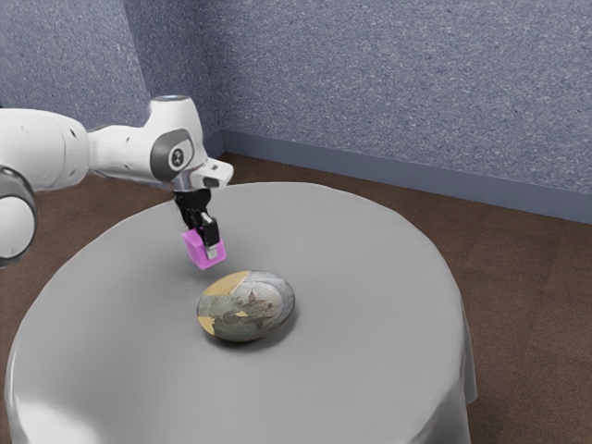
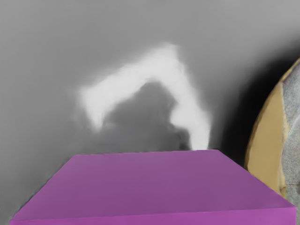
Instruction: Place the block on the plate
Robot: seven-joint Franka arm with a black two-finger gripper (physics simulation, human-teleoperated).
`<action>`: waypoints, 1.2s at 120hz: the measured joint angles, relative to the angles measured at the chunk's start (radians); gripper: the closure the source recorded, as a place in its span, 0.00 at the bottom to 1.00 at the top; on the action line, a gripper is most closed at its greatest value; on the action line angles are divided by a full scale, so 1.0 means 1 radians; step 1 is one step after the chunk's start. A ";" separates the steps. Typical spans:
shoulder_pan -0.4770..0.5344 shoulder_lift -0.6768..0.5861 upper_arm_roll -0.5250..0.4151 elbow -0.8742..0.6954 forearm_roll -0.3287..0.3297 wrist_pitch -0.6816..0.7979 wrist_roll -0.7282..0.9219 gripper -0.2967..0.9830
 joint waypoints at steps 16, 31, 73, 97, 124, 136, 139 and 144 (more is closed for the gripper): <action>-0.063 -0.068 -0.004 -0.088 -0.006 0.025 -0.002 0.47; -0.115 -0.107 -0.009 -0.179 -0.024 0.063 -0.004 0.46; -0.149 -0.104 -0.034 -0.262 -0.047 0.128 -0.005 0.35; -0.158 -0.203 -0.033 -0.262 -0.042 0.111 -0.003 0.28; -0.180 -0.294 -0.022 -0.219 -0.039 0.037 -0.001 0.25; -0.181 -0.289 -0.013 -0.145 -0.037 -0.024 0.000 0.24; -0.181 -0.288 -0.011 -0.128 -0.033 -0.040 0.000 0.24; -0.181 -0.287 -0.011 -0.108 -0.028 -0.064 0.001 0.24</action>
